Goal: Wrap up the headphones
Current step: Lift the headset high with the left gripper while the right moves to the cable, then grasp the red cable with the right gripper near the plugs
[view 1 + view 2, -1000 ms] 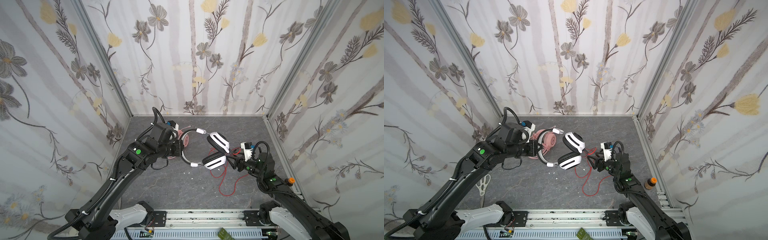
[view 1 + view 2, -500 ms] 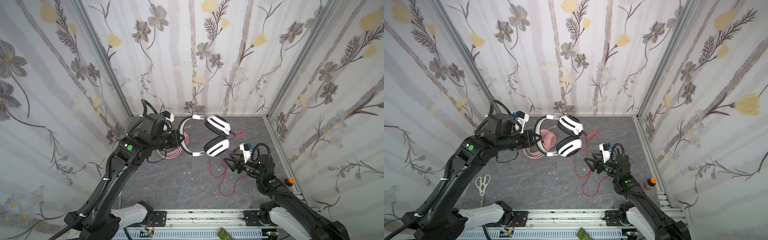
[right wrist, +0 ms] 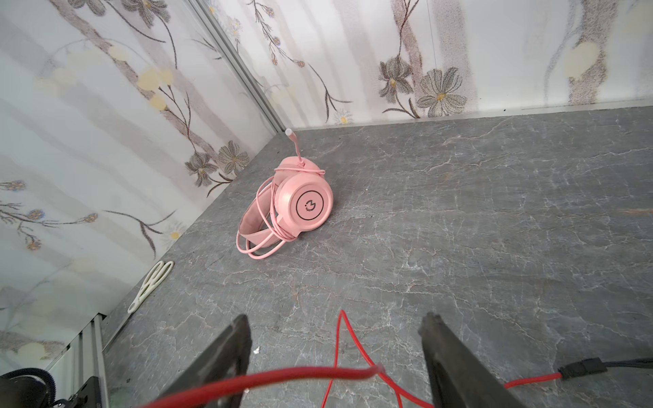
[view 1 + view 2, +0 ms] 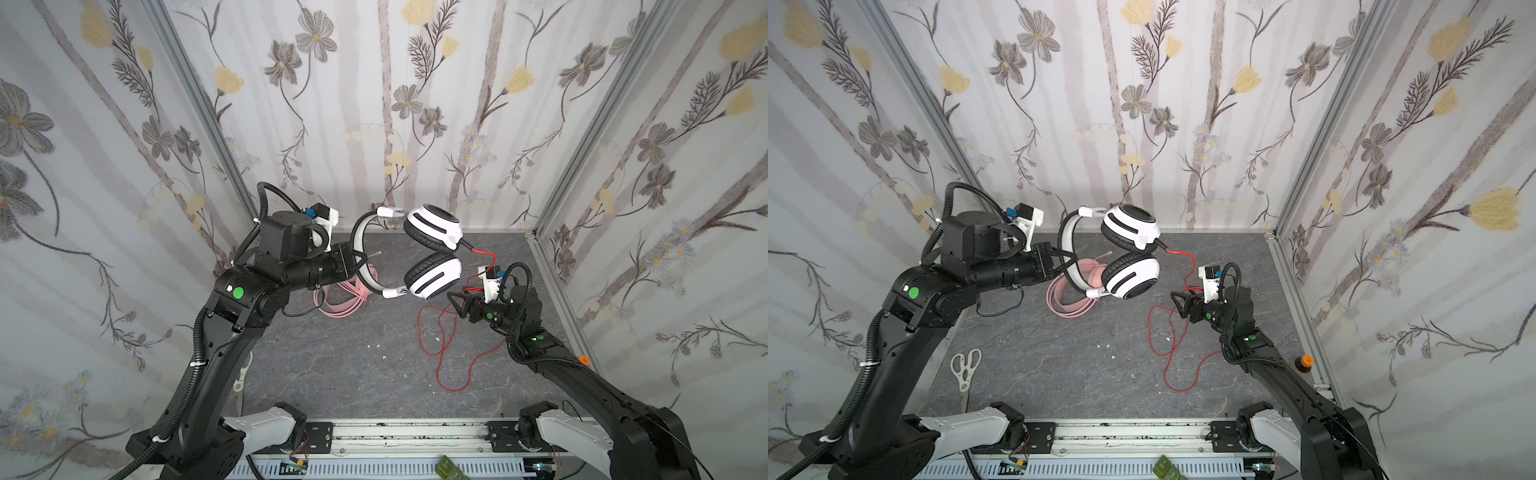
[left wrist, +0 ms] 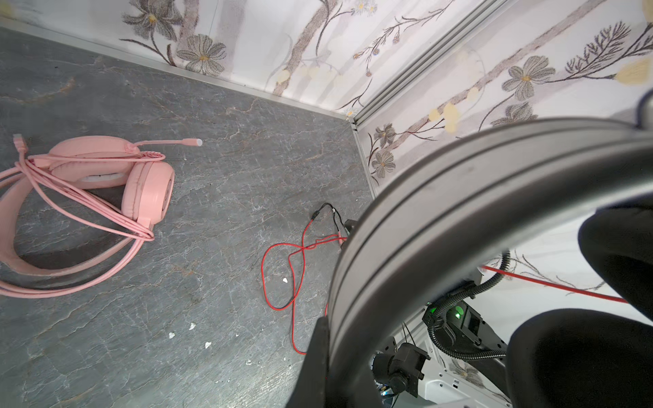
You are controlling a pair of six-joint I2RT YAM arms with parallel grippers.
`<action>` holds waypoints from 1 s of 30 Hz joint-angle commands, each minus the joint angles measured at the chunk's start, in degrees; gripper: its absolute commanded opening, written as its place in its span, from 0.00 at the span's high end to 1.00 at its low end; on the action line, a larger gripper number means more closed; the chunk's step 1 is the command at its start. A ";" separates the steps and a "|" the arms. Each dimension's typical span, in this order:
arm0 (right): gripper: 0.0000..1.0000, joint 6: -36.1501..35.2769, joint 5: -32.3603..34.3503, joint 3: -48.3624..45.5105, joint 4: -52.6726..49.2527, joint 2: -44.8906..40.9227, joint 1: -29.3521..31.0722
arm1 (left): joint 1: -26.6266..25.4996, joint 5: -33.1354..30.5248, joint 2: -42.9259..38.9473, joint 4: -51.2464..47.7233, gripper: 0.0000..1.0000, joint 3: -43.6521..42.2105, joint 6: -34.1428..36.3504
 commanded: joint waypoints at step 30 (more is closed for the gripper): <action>0.21 1.22 16.56 13.35 -16.60 7.18 -12.50 | 17.39 3.83 0.30 -7.27 1.00 11.69 -1.58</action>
